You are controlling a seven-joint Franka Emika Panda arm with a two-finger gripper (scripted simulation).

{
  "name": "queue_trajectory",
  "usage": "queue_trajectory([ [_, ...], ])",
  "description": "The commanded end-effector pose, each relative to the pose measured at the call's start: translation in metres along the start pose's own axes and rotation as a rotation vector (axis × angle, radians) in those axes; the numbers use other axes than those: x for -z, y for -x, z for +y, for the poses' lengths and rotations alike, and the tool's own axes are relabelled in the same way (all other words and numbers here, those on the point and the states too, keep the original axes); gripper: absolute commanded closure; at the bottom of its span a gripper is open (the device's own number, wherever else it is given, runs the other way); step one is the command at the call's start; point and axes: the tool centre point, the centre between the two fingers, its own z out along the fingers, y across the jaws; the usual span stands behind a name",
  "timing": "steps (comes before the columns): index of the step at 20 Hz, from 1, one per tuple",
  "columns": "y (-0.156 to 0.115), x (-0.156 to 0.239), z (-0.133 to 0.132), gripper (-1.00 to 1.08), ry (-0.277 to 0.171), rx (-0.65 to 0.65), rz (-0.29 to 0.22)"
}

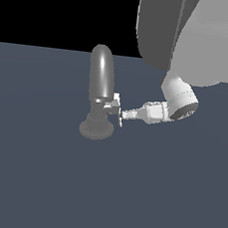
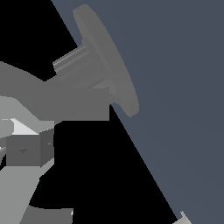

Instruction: Turn on the faucet by rotating a designated handle.

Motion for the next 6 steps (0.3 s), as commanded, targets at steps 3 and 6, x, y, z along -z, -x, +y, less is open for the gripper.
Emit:
queue_trajectory([
  [3,-0.0356,-0.0046,-0.0298,1.08,-0.048,-0.033,-0.002],
  [6,-0.0389,-0.0044,-0.0326,1.08,-0.049,-0.037,-0.003],
])
